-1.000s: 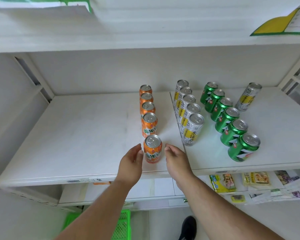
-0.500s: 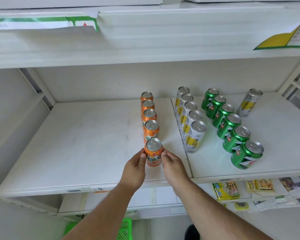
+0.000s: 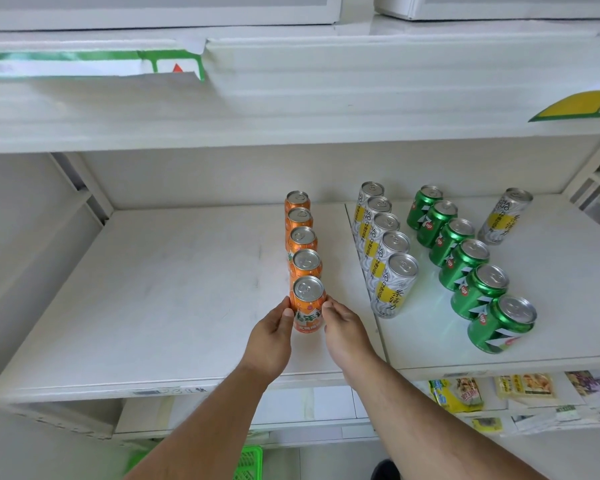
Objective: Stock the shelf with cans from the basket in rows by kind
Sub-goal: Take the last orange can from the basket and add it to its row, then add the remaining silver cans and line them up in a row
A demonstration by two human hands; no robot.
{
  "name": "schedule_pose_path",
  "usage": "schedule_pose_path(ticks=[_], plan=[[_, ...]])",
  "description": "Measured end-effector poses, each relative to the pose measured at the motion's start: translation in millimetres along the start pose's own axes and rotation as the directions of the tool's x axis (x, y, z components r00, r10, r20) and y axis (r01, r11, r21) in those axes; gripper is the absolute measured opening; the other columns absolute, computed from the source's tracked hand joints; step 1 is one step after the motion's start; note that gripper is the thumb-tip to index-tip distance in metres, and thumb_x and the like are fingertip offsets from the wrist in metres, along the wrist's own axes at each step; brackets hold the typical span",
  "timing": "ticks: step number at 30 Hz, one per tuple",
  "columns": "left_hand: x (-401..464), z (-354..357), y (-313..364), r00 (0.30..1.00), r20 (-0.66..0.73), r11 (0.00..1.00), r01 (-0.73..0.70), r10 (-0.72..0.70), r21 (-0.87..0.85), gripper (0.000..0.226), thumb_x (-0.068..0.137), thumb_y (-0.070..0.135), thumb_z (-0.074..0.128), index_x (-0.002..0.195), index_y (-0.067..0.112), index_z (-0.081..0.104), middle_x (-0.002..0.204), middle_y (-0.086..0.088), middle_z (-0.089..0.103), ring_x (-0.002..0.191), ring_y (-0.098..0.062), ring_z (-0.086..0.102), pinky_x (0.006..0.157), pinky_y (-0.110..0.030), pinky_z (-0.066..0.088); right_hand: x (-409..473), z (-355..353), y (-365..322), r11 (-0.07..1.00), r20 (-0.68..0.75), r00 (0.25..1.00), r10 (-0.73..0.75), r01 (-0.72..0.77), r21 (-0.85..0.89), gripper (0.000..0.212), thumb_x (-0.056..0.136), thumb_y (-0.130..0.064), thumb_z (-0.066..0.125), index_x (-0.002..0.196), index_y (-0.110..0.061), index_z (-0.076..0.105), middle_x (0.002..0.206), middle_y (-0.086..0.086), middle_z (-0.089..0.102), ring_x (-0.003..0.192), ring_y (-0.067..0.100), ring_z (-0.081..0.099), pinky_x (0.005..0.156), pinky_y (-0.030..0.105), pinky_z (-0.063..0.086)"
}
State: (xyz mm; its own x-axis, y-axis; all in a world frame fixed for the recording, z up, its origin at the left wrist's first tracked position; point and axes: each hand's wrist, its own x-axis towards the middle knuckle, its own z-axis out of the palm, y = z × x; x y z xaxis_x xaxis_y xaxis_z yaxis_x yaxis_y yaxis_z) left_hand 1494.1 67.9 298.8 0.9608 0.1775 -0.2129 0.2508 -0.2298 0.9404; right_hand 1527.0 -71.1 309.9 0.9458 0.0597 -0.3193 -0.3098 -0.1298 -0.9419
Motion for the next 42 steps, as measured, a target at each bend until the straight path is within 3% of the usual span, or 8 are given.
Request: schedule_pose_path(ticks=[3, 8, 12, 22, 27, 29, 35, 42], plan=[[-1, 0, -1, 1.000, -0.012, 1.000, 0.008, -0.008, 0.001, 0.047, 0.105, 0.043, 0.039, 0.149, 0.029, 0.046, 0.141, 0.011, 0.058, 0.131, -0.010, 0.052, 0.115, -0.040, 0.041, 1, -1, 1, 1.000, 0.002, 1.000, -0.004, 0.004, -0.020, 0.037, 0.112, -0.029, 0.040, 0.140, -0.021, 0.063, 0.121, -0.007, 0.066, 0.117, 0.010, 0.059, 0.087, 0.017, 0.044], [-9, 0, 3, 0.997, -0.051, 0.998, 0.058, -0.059, -0.028, 0.053, 0.103, 0.043, 0.044, 0.152, 0.025, 0.039, 0.152, 0.005, 0.048, 0.136, -0.016, 0.049, 0.117, -0.041, 0.038, 0, -5, 4, 0.994, -0.012, 1.000, 0.025, -0.026, -0.106, 0.045, 0.111, -0.038, 0.039, 0.149, -0.020, 0.054, 0.151, 0.000, 0.057, 0.137, 0.016, 0.052, 0.108, 0.027, 0.040], [-18, -2, 1, 0.996, -0.061, 0.997, 0.070, -0.070, -0.016, 0.059, 0.101, 0.041, 0.052, 0.154, 0.021, 0.036, 0.153, 0.007, 0.043, 0.139, -0.012, 0.043, 0.113, -0.027, 0.033, -15, -14, 1, 0.987, -0.023, 0.999, 0.037, -0.040, -0.156, 0.050, 0.111, -0.035, 0.040, 0.158, -0.018, 0.041, 0.162, -0.002, 0.042, 0.149, 0.016, 0.039, 0.112, 0.025, 0.030], [-56, 28, -1, 0.998, -0.055, 0.999, -0.031, 0.033, 0.038, 0.038, 0.099, 0.026, 0.059, 0.137, 0.019, 0.055, 0.131, 0.007, 0.061, 0.122, -0.011, 0.057, 0.097, -0.022, 0.039, -56, -49, 8, 0.953, -0.010, 0.999, 0.039, -0.040, -0.299, 0.056, 0.109, -0.042, 0.040, 0.161, -0.022, 0.033, 0.167, -0.004, 0.033, 0.152, 0.014, 0.034, 0.124, 0.031, 0.026], [-71, 52, 10, 0.996, -0.016, 0.994, -0.084, 0.086, 0.074, 0.042, 0.099, 0.025, 0.059, 0.140, 0.016, 0.053, 0.133, 0.006, 0.060, 0.121, -0.006, 0.056, 0.080, 0.002, 0.037, -75, -76, 7, 0.951, -0.030, 1.000, 0.002, -0.011, -0.310, 0.056, 0.110, -0.040, 0.040, 0.161, -0.018, 0.033, 0.167, -0.002, 0.034, 0.151, 0.014, 0.036, 0.123, 0.030, 0.026], [-77, 63, 15, 0.994, -0.010, 0.991, -0.104, 0.106, 0.082, 0.042, 0.099, 0.024, 0.059, 0.140, 0.015, 0.054, 0.133, 0.005, 0.060, 0.121, -0.006, 0.056, 0.077, 0.005, 0.036, -86, -90, 9, 0.952, -0.036, 0.999, -0.014, 0.002, -0.306, 0.056, 0.110, -0.039, 0.040, 0.161, -0.018, 0.033, 0.166, -0.002, 0.035, 0.151, 0.014, 0.036, 0.121, 0.027, 0.026], [-114, 121, 24, 0.988, 0.048, 0.983, -0.151, 0.147, 0.104, 0.042, 0.099, 0.027, 0.060, 0.139, 0.018, 0.055, 0.133, 0.009, 0.060, 0.122, -0.006, 0.057, 0.096, -0.017, 0.040, -133, -153, 35, 0.963, -0.081, 0.996, -0.025, 0.002, -0.270, 0.056, 0.109, -0.041, 0.043, 0.160, -0.021, 0.035, 0.165, -0.002, 0.038, 0.150, 0.012, 0.037, 0.123, 0.031, 0.028], [-180, 215, 6, 0.977, 0.189, 0.962, -0.138, 0.094, 0.235, 0.046, 0.096, 0.031, 0.062, 0.139, 0.018, 0.053, 0.137, 0.006, 0.059, 0.124, -0.008, 0.056, 0.102, -0.024, 0.041, -213, -253, 97, 0.968, -0.186, 0.982, 0.035, -0.079, -0.237, 0.055, 0.107, -0.041, 0.046, 0.159, -0.022, 0.039, 0.162, -0.005, 0.041, 0.149, 0.011, 0.039, 0.123, 0.032, 0.029]])
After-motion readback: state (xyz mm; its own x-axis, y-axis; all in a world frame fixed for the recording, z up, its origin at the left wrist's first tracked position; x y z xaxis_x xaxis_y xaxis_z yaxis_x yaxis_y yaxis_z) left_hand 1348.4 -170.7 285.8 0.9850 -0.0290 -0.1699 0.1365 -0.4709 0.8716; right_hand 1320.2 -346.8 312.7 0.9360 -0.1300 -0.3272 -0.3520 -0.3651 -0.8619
